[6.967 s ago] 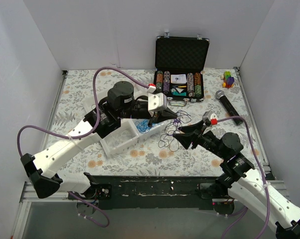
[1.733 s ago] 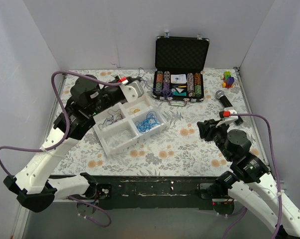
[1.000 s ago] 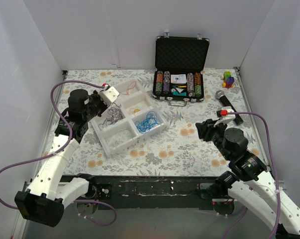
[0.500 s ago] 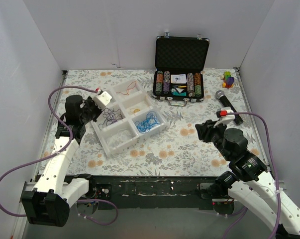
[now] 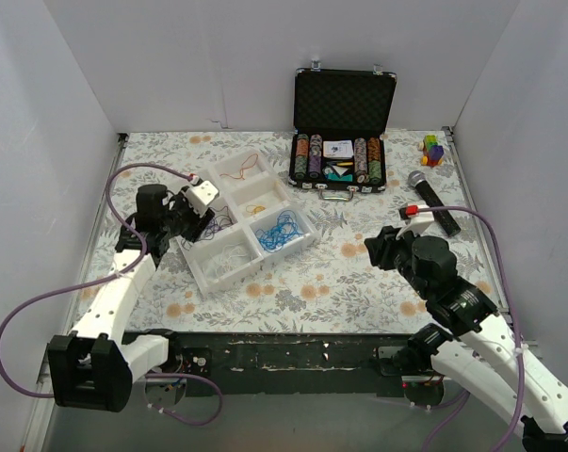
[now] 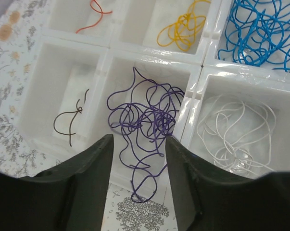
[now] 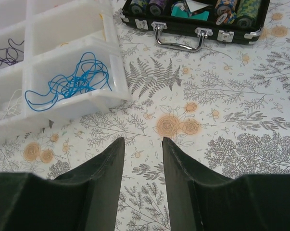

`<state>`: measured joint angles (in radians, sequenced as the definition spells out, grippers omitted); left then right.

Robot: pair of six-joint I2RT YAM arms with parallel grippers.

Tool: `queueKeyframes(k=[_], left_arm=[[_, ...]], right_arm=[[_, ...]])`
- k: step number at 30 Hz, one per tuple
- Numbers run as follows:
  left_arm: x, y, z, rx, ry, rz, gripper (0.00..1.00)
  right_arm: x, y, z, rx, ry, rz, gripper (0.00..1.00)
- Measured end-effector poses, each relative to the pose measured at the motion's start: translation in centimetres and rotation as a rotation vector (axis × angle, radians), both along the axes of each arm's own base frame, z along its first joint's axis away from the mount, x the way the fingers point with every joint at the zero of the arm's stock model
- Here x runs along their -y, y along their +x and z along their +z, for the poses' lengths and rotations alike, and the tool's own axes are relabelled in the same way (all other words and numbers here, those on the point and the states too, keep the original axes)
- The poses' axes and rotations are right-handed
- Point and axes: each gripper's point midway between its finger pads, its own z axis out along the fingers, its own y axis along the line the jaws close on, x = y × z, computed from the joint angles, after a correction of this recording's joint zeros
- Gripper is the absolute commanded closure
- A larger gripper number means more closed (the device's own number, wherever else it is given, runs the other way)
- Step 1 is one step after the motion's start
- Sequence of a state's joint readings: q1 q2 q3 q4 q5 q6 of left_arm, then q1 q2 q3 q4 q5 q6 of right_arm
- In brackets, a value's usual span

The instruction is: Untangle the cables

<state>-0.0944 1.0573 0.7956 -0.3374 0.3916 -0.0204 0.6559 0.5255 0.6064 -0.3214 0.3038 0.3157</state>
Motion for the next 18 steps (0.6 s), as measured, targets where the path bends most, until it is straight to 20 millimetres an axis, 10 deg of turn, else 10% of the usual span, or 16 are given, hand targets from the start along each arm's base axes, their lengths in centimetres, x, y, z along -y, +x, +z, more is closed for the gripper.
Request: queueKeyframes(k=[7, 12, 18], left_arm=[[0.6, 0.6, -0.3, -0.107, -0.053, 0.018, 0.27], [1.4, 2.5, 8.0, -0.008, -0.156, 0.049, 0.02], [2.7, 3.3, 18.7, 0.03, -0.359, 0.103, 0.02]], right_arm=[[-0.7, 0.3, -2.7, -0.101, -0.062, 0.016, 0.53], [-1.1, 0.6, -3.4, -0.138, -0.093, 0.029, 0.51], [-2.5, 1.3, -3.1, -0.189, -0.125, 0.07, 0.26]])
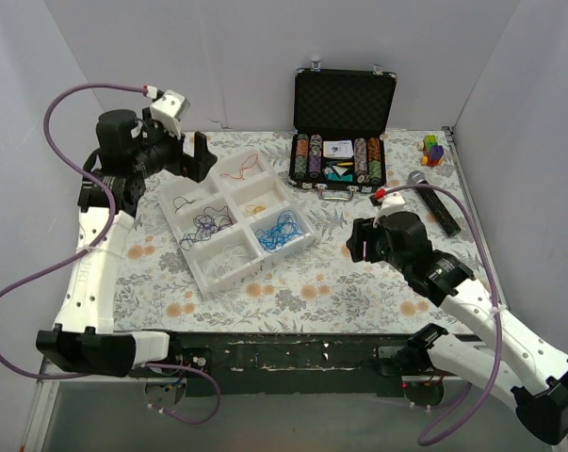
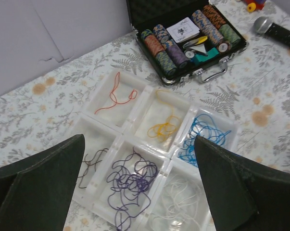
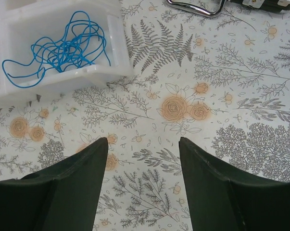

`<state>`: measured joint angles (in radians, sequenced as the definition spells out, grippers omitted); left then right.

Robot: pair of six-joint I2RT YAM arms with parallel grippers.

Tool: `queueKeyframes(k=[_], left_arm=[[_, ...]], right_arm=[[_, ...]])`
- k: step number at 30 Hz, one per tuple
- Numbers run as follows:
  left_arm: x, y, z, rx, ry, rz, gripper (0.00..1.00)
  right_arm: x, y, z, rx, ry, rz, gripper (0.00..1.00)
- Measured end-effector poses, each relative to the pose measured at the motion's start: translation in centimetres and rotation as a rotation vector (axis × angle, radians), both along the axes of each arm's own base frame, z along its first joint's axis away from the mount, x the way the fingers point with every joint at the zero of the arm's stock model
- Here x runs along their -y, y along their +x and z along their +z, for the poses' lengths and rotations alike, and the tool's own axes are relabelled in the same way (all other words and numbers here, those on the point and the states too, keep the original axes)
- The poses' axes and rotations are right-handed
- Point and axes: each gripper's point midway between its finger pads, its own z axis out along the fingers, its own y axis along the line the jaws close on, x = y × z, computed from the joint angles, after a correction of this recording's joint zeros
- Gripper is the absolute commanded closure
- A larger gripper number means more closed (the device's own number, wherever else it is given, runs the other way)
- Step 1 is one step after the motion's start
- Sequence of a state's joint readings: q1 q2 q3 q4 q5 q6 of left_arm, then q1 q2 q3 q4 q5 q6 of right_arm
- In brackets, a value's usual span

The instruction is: Untangle the cables

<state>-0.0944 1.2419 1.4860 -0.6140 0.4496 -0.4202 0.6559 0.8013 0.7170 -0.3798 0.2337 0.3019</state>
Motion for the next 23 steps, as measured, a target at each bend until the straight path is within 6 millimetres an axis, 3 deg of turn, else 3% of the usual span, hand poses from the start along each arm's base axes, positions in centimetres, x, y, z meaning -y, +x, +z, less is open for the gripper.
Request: queueKeyframes(k=[2, 4, 6, 10, 15, 20, 23], left_arm=[[0.3, 0.0, 0.7, -0.069, -0.049, 0.013, 0.02], [0.4, 0.5, -0.1, -0.162, -0.077, 0.04, 0.02], [0.0, 1.5, -2.1, -0.271, -0.089, 0.104, 0.02], [-1.8, 2.3, -8.2, -0.47, -0.062, 0.264, 0.02], [-3.3, -0.8, -12.9, -0.555, -0.043, 0.363, 0.02], [-4.2, -2.7, -13.7, -0.497, -0.075, 0.428, 0.02], [-4.4, -3.5, -15.6, -0.494, -0.086, 0.442, 0.02]], right_arm=[[-0.3, 0.3, 0.0, -0.027, -0.019, 0.006, 0.19], [-0.6, 0.5, 0.1, -0.052, -0.036, 0.006, 0.17], [-0.8, 0.9, 0.3, -0.079, -0.049, 0.001, 0.15], [-0.9, 1.0, 0.2, -0.112, -0.072, 0.0, 0.11], [-0.5, 0.3, 0.5, -0.116, -0.072, 0.006, 0.09], [-0.2, -0.6, 0.6, -0.126, -0.066, 0.017, 0.09], [0.2, -1.5, -0.3, -0.145, -0.068, 0.025, 0.08]])
